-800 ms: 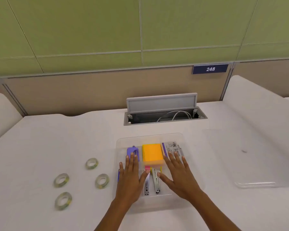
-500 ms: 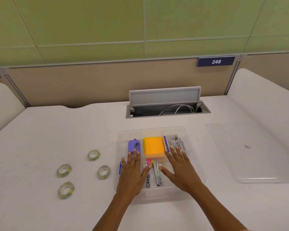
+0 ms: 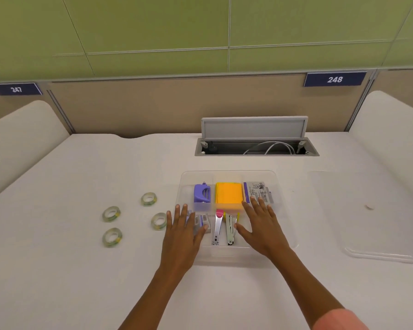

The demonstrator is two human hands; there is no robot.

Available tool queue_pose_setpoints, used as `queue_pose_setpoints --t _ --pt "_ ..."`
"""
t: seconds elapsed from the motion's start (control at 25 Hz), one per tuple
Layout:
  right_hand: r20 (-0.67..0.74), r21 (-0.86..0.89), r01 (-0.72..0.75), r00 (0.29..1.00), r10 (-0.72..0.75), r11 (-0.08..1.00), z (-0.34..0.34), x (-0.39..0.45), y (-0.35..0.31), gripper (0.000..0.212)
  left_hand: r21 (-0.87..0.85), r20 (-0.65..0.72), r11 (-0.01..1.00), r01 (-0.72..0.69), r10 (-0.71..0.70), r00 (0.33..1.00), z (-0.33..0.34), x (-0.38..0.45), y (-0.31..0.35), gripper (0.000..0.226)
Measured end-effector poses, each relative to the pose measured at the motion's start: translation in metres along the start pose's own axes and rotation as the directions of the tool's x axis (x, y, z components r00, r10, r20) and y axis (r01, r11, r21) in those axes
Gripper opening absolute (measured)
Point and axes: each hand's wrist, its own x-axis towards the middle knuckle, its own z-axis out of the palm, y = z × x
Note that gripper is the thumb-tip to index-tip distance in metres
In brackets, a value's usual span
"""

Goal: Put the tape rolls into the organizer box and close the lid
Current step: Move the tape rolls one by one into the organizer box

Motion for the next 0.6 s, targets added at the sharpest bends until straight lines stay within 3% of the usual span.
queue_pose_setpoints --t 0.16,0.36,0.6 --pt "-0.020 0.006 0.034 0.999 -0.034 0.999 -0.001 -0.003 -0.001 0.065 -0.153 0.007 0.983 0.098 -0.098 0.995 -0.010 -0.030 -0.016 0.080" --pt "-0.065 0.024 0.138 0.989 -0.136 0.990 -0.009 -0.005 -0.008 0.055 -0.272 0.097 0.933 0.234 -0.215 0.972 -0.015 -0.052 -0.036 0.074" --pt "-0.094 0.128 0.200 0.978 -0.189 0.971 -0.013 0.007 -0.059 0.046 -0.293 0.097 0.939 0.179 -0.157 0.983 -0.005 -0.049 -0.071 0.069"
